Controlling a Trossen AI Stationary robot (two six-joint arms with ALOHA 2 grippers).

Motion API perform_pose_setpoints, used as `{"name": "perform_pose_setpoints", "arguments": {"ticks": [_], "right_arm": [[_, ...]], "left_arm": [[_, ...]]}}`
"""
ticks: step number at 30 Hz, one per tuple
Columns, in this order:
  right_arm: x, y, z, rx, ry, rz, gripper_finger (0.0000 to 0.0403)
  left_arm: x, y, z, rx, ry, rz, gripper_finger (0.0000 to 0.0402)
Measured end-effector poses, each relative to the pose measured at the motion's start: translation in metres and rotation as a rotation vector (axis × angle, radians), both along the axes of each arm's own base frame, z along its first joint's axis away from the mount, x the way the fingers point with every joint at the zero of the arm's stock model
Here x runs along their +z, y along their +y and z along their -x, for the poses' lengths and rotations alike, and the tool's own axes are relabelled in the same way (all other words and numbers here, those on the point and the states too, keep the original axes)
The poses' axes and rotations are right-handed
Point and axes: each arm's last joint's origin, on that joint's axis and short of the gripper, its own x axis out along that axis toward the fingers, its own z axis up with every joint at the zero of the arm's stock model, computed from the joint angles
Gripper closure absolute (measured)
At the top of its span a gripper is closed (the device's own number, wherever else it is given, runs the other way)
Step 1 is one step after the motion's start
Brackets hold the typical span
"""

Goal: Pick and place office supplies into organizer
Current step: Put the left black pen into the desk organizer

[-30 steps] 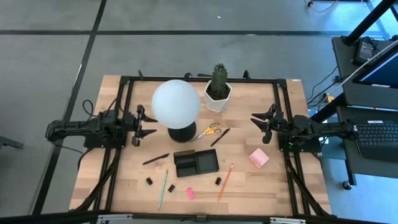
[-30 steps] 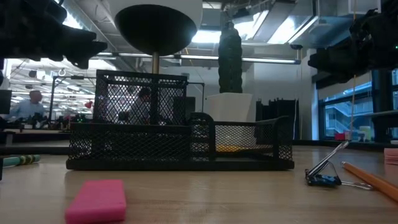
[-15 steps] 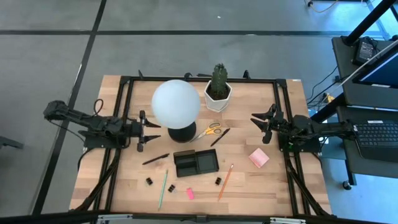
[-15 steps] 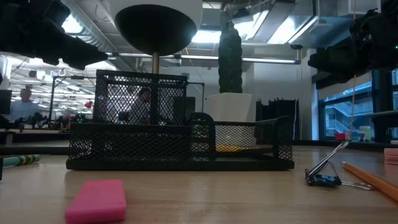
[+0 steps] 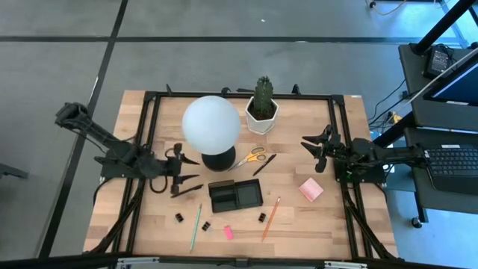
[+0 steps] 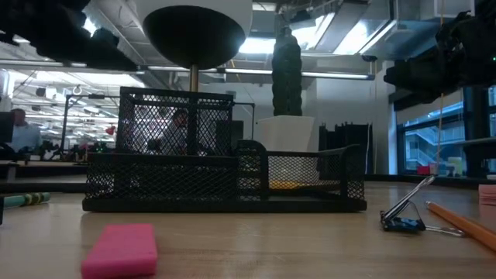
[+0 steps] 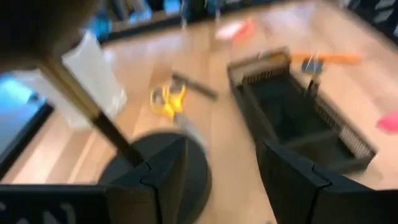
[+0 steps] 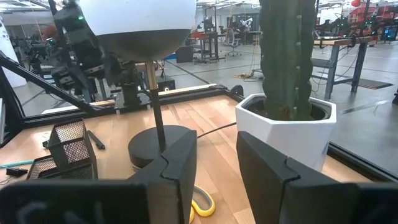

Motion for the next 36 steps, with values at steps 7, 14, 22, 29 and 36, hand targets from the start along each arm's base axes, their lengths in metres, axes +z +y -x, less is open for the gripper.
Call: {"name": "perform_pose_setpoints", "arguments": {"ticks": [7,14,22,29,36], "right_arm": [[0.000,0.000,0.000,0.000,0.000,0.000,0.0284],[0.000,0.000,0.000,0.000,0.000,0.000,0.0284],[0.000,0.000,0.000,0.000,0.001,0.002,0.0284],[0.000,0.000,0.000,0.000,0.000,0.002,0.0284],[0.000,0.000,0.000,0.000,0.001,0.003,0.0284]], "left_arm": [[-0.013,-0.018,-0.004,0.083,0.169,0.143,0.0215],[-0.029,-0.035,-0.013,0.124,0.272,0.172,0.0215],[-0.058,-0.046,-0.027,0.209,0.389,0.147,0.0215],[-0.067,-0.057,-0.043,0.223,0.444,0.104,0.0215],[-0.081,-0.062,-0.048,0.250,0.500,0.099,0.0215]]}}
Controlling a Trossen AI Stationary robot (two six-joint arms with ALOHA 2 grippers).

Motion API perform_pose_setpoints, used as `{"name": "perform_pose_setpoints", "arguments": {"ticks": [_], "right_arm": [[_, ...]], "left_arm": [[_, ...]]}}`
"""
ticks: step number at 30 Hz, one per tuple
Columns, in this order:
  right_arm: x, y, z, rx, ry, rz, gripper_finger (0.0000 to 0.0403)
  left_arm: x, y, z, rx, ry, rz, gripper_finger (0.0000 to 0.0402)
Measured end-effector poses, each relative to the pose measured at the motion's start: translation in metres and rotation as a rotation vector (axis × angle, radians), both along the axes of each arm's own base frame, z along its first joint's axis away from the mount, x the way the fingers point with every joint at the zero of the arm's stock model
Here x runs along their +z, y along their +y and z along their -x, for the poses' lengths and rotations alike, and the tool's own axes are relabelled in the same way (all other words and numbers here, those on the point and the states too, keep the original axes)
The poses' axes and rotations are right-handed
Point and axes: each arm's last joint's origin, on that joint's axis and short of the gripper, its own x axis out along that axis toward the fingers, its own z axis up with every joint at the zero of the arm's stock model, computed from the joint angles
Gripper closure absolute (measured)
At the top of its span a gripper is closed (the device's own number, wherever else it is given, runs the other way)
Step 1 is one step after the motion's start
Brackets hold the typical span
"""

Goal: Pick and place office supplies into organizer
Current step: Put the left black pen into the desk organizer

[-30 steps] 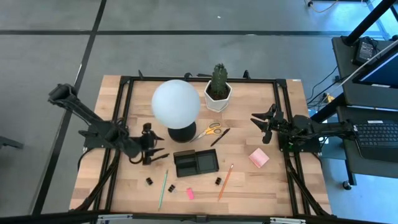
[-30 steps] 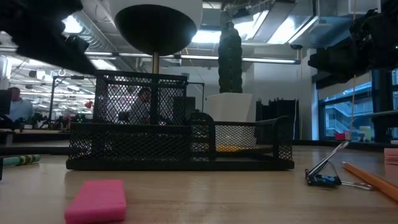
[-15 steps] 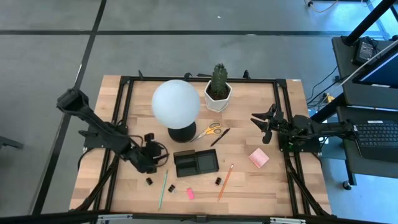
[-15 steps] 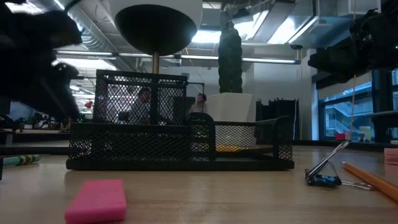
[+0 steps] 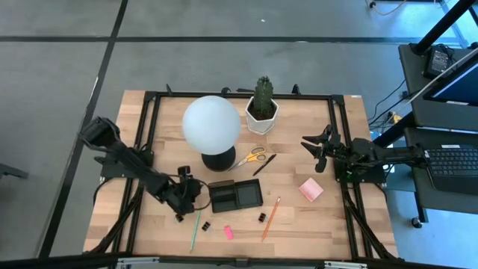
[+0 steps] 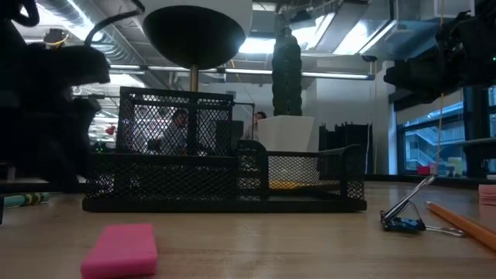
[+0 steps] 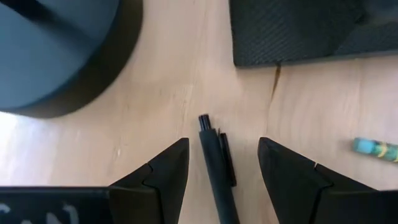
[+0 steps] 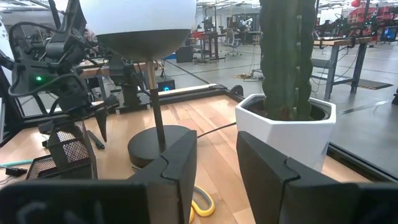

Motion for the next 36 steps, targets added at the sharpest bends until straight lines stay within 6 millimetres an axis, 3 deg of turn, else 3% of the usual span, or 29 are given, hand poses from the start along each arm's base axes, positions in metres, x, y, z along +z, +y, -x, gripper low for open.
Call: {"name": "perform_pose_setpoints", "arguments": {"ticks": [24,36], "right_arm": [[0.0001,0.0000,0.0000,0.000,0.000,0.001,0.0284],[0.0000,0.0000,0.0000,-0.001,0.007,0.021,0.0284]], "left_arm": [[-0.0047,0.0018,0.0025,0.036,0.035,-0.017,0.0215],[-0.0061,0.0025,0.0025,0.180,0.026,0.120,0.0239]]}}
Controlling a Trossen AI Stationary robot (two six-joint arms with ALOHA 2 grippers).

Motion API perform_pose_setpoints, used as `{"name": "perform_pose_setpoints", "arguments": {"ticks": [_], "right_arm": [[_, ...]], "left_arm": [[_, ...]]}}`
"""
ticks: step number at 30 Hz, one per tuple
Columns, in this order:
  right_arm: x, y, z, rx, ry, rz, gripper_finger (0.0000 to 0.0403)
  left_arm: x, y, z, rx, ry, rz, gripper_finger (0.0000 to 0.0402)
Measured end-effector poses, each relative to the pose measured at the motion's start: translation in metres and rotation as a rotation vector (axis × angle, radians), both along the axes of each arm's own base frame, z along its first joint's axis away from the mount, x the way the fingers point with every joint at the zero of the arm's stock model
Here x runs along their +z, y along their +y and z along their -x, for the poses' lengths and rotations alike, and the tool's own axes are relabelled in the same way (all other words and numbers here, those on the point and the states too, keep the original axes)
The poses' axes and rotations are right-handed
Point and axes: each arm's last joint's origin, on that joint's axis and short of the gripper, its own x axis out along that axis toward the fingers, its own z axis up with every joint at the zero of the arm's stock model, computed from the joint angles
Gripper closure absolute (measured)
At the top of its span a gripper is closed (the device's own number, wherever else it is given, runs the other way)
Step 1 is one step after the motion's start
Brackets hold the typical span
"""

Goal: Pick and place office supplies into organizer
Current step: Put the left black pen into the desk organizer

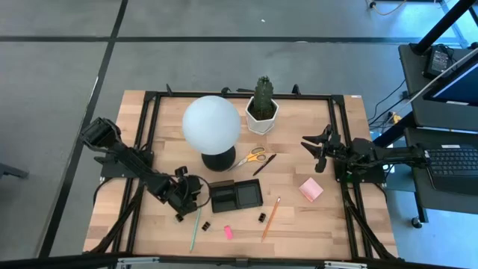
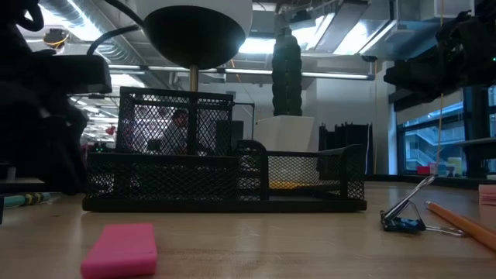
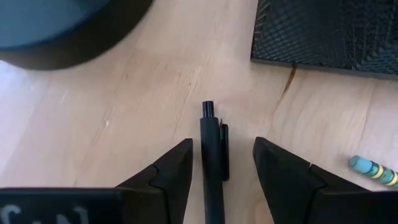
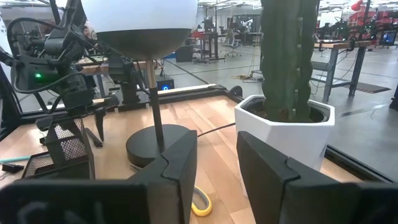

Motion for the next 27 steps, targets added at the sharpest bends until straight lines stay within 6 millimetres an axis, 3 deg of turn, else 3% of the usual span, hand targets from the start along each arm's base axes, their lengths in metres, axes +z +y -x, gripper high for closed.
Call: {"name": "perform_pose_setpoints", "arguments": {"ticks": [13,27], "right_arm": [[0.000,0.000,0.000,0.000,0.001,0.004,0.0284],[0.000,0.000,0.000,0.000,0.001,0.004,0.0284]], "left_arm": [[0.001,0.014,-0.010,0.005,0.056,0.059,0.0258],[0.001,0.015,-0.010,-0.013,0.063,0.058,0.0259]]}}
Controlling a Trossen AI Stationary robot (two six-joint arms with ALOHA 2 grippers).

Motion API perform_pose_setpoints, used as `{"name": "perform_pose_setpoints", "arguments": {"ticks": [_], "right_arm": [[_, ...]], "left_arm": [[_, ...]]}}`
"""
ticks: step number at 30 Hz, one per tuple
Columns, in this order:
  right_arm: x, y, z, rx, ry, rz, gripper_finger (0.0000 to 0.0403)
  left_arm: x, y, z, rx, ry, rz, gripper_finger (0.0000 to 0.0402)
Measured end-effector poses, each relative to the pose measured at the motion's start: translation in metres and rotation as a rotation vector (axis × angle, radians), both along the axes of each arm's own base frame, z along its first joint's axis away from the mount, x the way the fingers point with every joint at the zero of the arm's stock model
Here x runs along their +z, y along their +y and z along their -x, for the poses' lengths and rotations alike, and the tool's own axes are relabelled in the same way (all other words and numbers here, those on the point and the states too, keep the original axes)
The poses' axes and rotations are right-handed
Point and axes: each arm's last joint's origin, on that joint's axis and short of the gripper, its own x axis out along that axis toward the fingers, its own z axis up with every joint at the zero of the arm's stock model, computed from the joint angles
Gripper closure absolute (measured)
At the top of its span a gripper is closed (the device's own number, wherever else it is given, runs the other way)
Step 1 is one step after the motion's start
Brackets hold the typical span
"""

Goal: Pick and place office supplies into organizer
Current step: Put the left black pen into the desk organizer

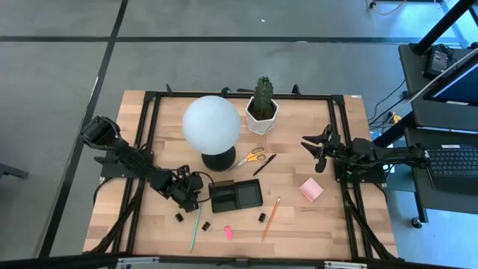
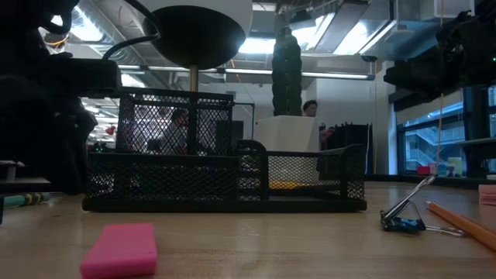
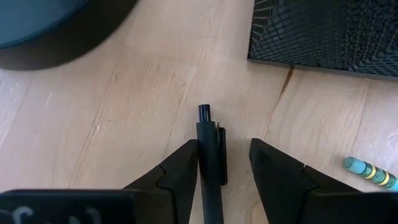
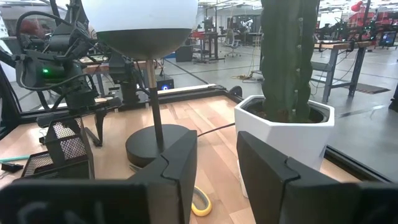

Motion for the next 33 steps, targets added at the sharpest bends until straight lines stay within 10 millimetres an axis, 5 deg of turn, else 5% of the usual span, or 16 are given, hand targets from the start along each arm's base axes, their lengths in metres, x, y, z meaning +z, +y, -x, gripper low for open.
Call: {"name": "perform_pose_setpoints", "arguments": {"ticks": [33], "right_arm": [[0.000,0.000,0.000,-0.001,0.006,0.018,0.0284]], "left_arm": [[0.003,0.012,0.004,0.009,0.052,-0.082,0.0259]]}}
